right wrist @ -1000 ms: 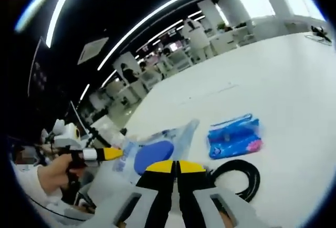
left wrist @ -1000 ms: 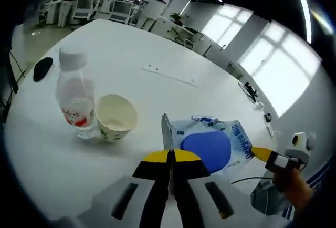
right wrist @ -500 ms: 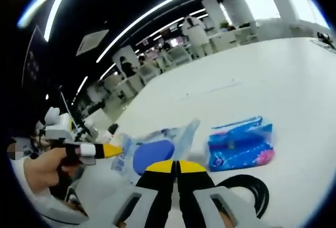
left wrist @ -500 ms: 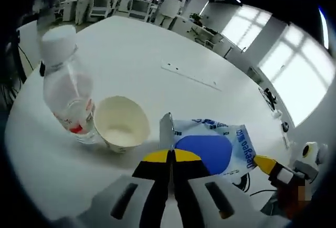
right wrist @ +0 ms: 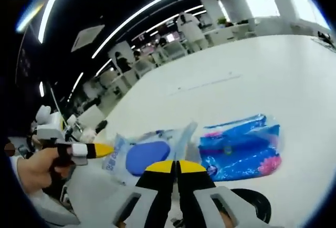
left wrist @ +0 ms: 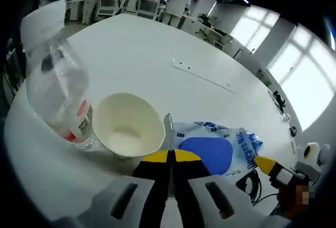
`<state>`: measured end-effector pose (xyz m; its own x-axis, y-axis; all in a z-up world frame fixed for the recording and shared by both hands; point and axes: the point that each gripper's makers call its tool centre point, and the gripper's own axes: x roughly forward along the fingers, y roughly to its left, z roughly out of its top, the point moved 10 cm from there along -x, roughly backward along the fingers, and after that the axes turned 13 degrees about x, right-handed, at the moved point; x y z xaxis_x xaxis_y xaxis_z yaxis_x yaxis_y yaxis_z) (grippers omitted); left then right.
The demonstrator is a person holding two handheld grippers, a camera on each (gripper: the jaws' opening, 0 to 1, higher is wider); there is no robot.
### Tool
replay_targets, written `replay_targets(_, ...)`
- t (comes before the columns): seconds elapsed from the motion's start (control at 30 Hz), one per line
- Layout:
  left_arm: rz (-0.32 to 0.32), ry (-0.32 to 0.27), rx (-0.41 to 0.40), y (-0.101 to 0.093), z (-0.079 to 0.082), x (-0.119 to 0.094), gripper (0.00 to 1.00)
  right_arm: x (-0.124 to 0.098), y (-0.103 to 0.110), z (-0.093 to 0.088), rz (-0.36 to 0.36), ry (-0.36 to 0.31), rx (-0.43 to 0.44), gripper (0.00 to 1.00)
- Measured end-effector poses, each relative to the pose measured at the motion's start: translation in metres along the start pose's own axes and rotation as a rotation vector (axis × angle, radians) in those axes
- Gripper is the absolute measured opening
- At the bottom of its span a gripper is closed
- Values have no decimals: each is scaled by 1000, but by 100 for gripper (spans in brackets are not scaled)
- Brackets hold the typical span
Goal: Arrange the tabletop items into an orderly group along one side of the table until the central work area is clear of visible clutter.
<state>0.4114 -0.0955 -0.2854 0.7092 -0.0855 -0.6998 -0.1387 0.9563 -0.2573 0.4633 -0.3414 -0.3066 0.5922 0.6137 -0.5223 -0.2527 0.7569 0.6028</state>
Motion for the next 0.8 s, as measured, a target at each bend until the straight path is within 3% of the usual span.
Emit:
replay_targets(0.1, -6, 4, -19, 0, -3, 3, 0, 2, -5, -4, -5, -6, 27, 0)
replay_targets(0.23, 49, -10, -7, 5, -9, 2, 0, 4, -5, -6, -16, -12, 30, 0)
replay_targets(0.33, 48, -48, -34, 8, -10, -4, 0, 5, -2, -9, -29, -28, 30, 0)
replay_targets(0.5, 63, -55, -36, 12, -15, -12, 0, 10, -3, -14, -54, -55, 45, 0)
replay_targets(0.57, 59, -62, -40, 11, -20, -17, 2, 7, -1, -16, -62, -58, 50, 0)
replay_targets(0.8, 24, 8, -19, 11, -57, -28, 2, 10, 2, -17, -76, -51, 5, 0)
